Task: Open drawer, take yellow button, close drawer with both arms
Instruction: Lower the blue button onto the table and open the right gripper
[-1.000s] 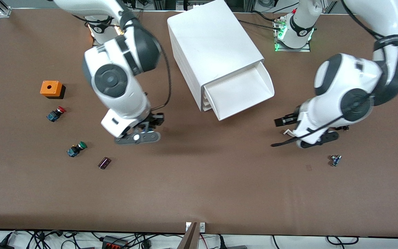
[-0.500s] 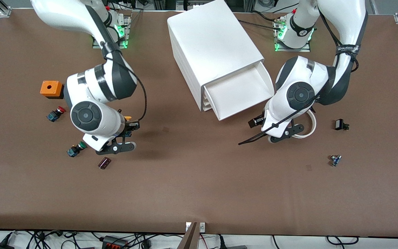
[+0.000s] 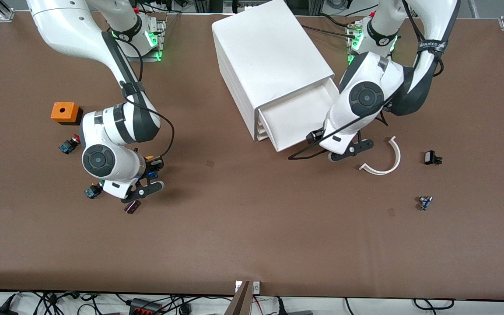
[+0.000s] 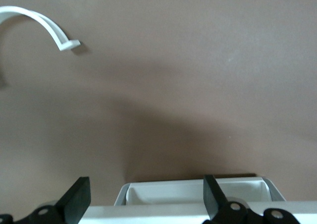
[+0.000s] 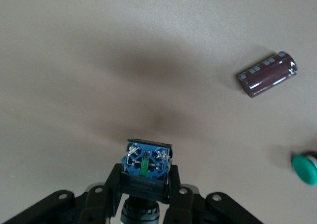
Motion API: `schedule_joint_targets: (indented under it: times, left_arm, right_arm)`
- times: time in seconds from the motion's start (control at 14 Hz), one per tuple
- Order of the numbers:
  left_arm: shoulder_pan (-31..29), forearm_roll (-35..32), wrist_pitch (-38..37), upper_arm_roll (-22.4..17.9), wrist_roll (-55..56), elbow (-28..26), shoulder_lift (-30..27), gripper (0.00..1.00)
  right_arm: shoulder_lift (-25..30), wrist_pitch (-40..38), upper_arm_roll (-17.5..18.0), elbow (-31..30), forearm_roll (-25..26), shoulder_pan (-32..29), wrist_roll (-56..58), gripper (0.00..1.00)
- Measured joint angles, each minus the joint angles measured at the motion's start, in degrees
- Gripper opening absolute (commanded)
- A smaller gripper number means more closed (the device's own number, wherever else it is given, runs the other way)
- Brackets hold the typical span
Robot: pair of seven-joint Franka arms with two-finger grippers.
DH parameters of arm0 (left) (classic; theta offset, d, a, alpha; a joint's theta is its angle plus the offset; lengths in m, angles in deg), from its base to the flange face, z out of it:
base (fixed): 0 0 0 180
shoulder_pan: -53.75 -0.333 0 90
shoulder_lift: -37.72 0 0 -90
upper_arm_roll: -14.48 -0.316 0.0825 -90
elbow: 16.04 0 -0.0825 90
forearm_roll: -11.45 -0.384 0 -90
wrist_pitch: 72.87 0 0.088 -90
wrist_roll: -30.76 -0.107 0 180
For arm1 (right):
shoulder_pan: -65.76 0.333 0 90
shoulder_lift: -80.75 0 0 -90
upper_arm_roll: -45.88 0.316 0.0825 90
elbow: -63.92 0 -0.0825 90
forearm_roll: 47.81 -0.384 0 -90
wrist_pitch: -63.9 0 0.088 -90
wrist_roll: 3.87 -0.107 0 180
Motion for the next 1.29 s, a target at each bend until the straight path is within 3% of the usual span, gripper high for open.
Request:
schedule_joint_targets:
  times: [0.57, 0.64, 0.71, 0.79, 1.07, 1.29]
  left_arm:
    - [-0.2, 0.0, 0.1, 6.0, 6.2, -1.1, -0.2, 1.00]
    - [-0.2, 0.0, 0.1, 6.9, 6.7, -1.4, -0.2, 1.00]
    - [-0.2, 0.0, 0.1, 7.7, 7.2, -1.8, -0.3, 1.00]
    - [-0.2, 0.0, 0.1, 8.5, 8.0, -2.2, -0.4, 1.00]
    - [-0.3, 0.2, 0.1, 11.1, 10.5, -3.6, -1.1, 1.00]
    - [-0.3, 0.5, 0.1, 12.2, 11.6, -3.8, -1.2, 1.00]
  right_arm:
    - [-1.4, 12.1, 0.9, -6.7, -3.1, -2.1, 8.1, 0.00]
    - [-2.1, 13.3, 1.0, -6.7, -3.3, -2.1, 8.3, 0.05]
    - [-2.8, 14.3, 1.1, -6.7, -3.5, -2.1, 8.4, 0.44]
    - [-3.4, 14.9, 1.1, -6.7, -3.6, -2.1, 8.4, 0.99]
    - [-2.6, 13.5, 1.1, -5.0, -3.8, -2.2, 6.3, 1.00]
    - [1.2, 1.0, 1.0, 1.7, -3.7, -2.2, 1.2, 1.00]
